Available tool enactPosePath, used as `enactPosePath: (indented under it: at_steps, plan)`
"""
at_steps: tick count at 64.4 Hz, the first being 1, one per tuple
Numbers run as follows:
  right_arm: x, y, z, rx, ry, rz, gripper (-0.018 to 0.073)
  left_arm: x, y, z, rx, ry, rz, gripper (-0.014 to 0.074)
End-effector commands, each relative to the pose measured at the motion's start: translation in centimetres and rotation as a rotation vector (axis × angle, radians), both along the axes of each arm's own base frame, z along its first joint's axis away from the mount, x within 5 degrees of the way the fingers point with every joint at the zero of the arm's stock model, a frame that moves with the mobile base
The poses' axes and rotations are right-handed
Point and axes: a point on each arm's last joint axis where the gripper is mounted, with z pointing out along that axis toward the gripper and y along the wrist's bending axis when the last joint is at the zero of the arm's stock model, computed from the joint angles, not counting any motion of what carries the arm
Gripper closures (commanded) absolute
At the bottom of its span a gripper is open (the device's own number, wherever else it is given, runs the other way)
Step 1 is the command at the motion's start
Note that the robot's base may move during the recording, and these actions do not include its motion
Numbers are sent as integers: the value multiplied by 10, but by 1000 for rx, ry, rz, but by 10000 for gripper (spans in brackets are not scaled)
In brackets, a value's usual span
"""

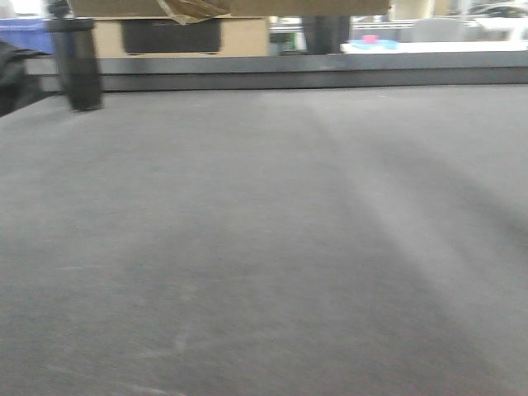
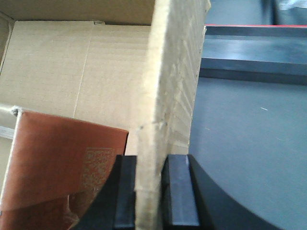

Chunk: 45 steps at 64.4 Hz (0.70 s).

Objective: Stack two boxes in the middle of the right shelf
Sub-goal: 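Hold the boxes in both grippers while driving away from the table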

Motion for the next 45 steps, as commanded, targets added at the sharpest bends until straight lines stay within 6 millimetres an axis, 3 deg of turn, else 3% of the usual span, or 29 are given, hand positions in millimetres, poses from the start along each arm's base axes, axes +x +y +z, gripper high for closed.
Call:
enactPosePath:
  at_steps: [1, 45]
  plan:
    - [-7, -4, 20, 51, -115, -16, 712, -6, 2, 10, -9, -55, 1, 707]
    - [-7, -4, 20, 51, -115, -16, 712, -6, 2, 10, -9, -55, 1, 707]
